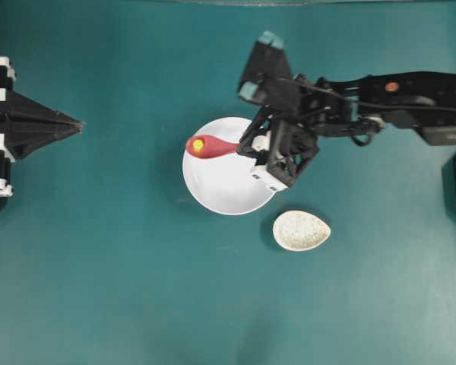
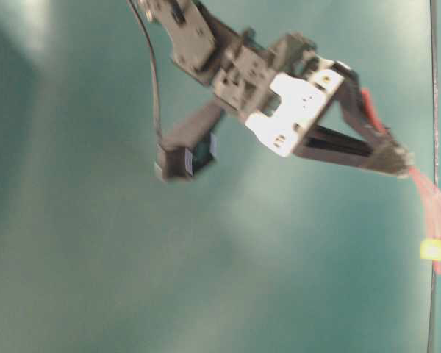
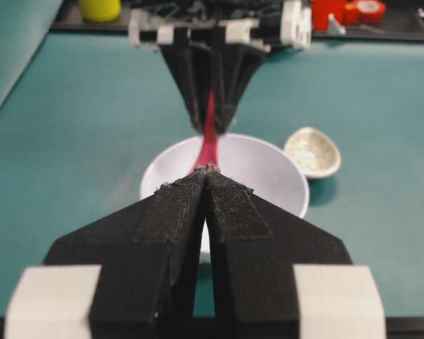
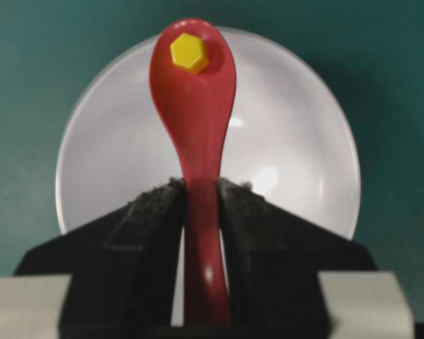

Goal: Scoop the yellow hexagonal prism block from the bowl with a spoon using the right arm.
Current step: 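Lift the spoon holding the yellow block up out of the bowl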

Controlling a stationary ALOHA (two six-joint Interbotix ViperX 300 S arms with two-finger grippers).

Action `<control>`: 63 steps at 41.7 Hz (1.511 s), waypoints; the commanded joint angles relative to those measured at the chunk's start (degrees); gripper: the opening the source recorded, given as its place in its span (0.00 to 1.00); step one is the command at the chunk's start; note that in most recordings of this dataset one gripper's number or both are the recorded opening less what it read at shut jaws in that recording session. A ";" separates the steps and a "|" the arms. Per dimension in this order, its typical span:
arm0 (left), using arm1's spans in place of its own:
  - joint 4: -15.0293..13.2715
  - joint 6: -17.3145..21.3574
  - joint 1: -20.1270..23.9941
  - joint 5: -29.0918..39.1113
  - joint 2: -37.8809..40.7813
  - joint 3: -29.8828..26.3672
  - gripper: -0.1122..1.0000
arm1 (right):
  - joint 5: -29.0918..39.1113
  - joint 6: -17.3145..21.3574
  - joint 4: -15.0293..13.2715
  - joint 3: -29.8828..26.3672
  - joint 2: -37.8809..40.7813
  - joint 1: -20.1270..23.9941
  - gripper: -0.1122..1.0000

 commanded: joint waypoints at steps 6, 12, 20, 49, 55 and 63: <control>0.09 0.00 0.00 -0.26 0.62 -0.70 0.10 | -8.09 -0.26 0.09 4.83 -7.12 0.44 0.30; 0.09 0.00 0.00 -0.18 0.62 -0.70 0.10 | -8.96 -0.35 0.09 7.29 -11.16 0.44 0.30; 0.09 0.09 0.00 -0.18 0.62 -0.70 0.10 | -8.96 -0.35 0.00 9.05 -15.38 0.44 0.30; 0.09 -0.09 0.09 -0.18 0.18 -0.79 0.10 | -7.56 -0.44 -0.18 10.02 -18.63 0.44 0.30; 0.09 0.00 0.09 -0.18 0.26 -0.79 0.10 | -8.79 -0.70 -0.18 10.02 -18.63 0.44 0.30; 0.09 0.18 0.00 -0.26 0.18 -0.79 0.10 | -9.14 -0.70 -0.18 10.11 -18.63 0.44 0.30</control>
